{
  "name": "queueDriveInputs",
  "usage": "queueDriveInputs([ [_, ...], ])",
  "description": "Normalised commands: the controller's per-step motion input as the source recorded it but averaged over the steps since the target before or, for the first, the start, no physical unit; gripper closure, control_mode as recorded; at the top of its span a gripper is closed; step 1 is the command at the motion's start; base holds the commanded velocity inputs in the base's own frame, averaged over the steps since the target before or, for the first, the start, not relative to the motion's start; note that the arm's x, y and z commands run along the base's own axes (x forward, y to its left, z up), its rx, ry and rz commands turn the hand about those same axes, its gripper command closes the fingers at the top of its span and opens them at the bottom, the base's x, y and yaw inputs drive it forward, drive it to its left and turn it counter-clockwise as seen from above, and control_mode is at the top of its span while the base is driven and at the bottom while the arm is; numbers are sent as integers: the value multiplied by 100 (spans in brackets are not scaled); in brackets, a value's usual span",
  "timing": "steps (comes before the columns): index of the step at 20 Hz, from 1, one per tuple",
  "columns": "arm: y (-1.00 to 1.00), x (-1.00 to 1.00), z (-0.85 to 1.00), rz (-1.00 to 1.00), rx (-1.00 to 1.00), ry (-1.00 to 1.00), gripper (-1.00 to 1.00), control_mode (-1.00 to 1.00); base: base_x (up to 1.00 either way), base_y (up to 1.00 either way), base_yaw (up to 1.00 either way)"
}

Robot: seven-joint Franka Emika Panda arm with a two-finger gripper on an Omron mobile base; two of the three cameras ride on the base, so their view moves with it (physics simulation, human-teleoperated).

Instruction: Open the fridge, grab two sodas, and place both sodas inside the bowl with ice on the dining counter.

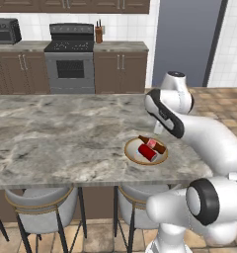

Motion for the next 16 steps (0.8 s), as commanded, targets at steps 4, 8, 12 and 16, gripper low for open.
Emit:
queueDriveInputs([
  [4, 3, -57, 61, 0, -1, -11, -100, -100, 0, 0, 0],
  [8, 8, -55, 47, -2, -2, -11, -100, -100, 0, 0, 0],
  [12, 9, -62, 34, -4, -2, -12, -100, -100, 0, 0, 0],
  [16, 7, -76, 16, -8, -2, -14, -100, -100, 0, 0, 0],
])
